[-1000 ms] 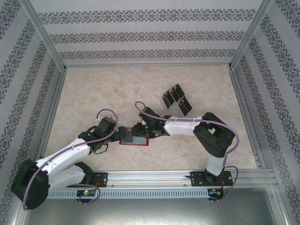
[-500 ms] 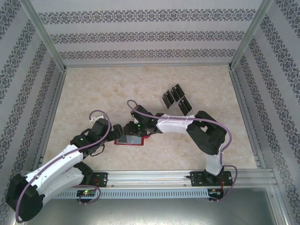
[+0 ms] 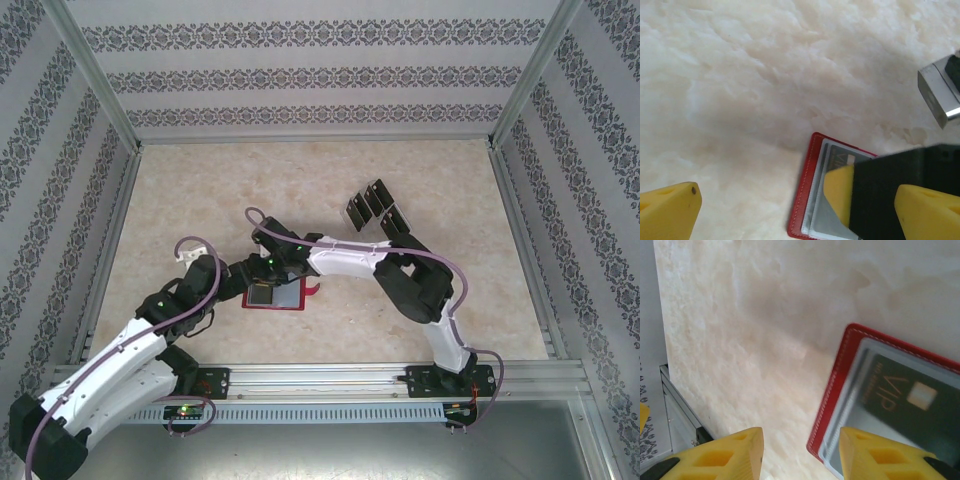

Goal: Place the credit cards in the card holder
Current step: Flip over the card slot in the card holder.

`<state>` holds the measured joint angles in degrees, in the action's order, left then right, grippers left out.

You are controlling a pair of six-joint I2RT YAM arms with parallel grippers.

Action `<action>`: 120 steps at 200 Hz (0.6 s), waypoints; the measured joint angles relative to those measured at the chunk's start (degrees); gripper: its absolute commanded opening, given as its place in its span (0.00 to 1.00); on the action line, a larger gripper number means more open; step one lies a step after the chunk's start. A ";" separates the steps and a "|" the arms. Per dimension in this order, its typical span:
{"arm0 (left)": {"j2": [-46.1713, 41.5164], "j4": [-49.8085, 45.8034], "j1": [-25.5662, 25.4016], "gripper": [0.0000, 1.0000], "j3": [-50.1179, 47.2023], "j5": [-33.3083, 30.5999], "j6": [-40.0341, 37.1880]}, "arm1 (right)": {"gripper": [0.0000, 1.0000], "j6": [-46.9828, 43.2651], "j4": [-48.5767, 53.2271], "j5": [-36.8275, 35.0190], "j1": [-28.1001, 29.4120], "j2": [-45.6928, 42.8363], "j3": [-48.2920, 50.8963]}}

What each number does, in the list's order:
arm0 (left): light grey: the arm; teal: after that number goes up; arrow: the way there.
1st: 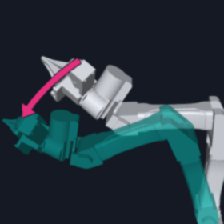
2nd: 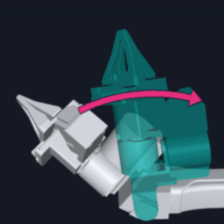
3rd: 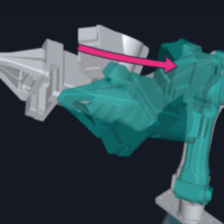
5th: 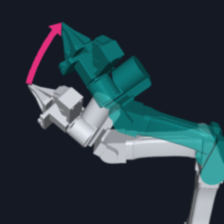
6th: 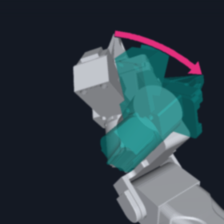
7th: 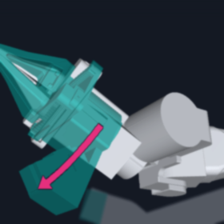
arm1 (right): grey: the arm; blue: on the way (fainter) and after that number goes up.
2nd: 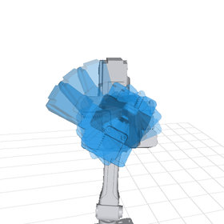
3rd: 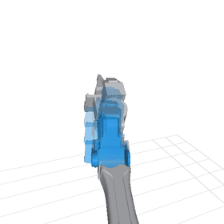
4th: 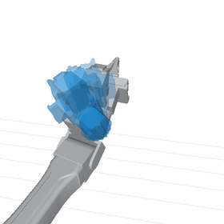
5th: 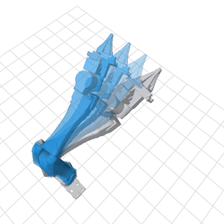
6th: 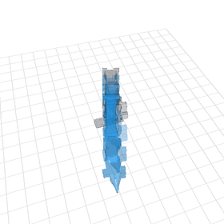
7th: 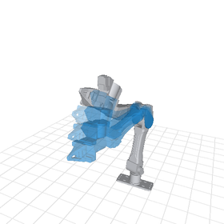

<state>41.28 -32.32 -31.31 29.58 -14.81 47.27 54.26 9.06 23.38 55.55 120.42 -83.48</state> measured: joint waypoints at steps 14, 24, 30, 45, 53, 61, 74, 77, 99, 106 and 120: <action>-0.72 -1.16 0.04 1.00 0.39 -0.72 -0.02 | 0.44 -0.02 0.74 0.28 0.13 1.64 -2.29; -1.25 -1.53 0.04 1.00 0.85 -0.85 0.00 | 0.44 -0.02 1.51 0.26 0.22 2.49 -3.89; -1.68 -1.62 0.04 1.00 1.09 -0.87 0.00 | 0.44 -0.04 2.10 0.28 0.22 3.17 -5.20; -2.95 -1.77 0.04 1.00 1.42 -1.40 0.20 | 0.44 -0.28 3.28 0.26 0.17 4.81 -8.72; -3.58 -1.84 0.04 1.00 1.60 -1.73 0.37 | 0.44 -0.46 3.80 0.24 0.17 5.31 -10.03; -4.09 -1.86 0.04 1.00 1.75 -1.92 0.42 | 0.44 -0.66 4.24 0.22 0.17 5.40 -10.80; -4.39 -1.86 0.04 1.00 1.86 -1.90 0.42 | 0.44 -0.70 4.46 -0.11 0.13 5.09 -10.95; -4.39 -1.86 0.04 1.00 1.86 -1.84 0.42 | 0.44 -0.74 4.46 -0.17 0.07 4.98 -10.82; -2.95 -2.01 0.04 1.00 1.86 -0.72 0.35 | 0.44 -1.27 4.15 -1.49 -0.59 1.62 -5.88; -1.99 -2.01 0.04 1.00 1.86 -0.31 0.35 | 0.44 -1.64 4.33 -1.99 -0.85 -0.46 -3.28; 0.04 -1.97 0.04 1.00 1.84 0.59 0.31 | 0.44 -2.16 4.55 -3.43 -1.73 -5.20 2.45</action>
<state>41.32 -34.28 -31.27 31.42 -14.22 47.57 52.10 13.61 19.94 53.82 115.22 -81.03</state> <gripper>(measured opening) 0.999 0.440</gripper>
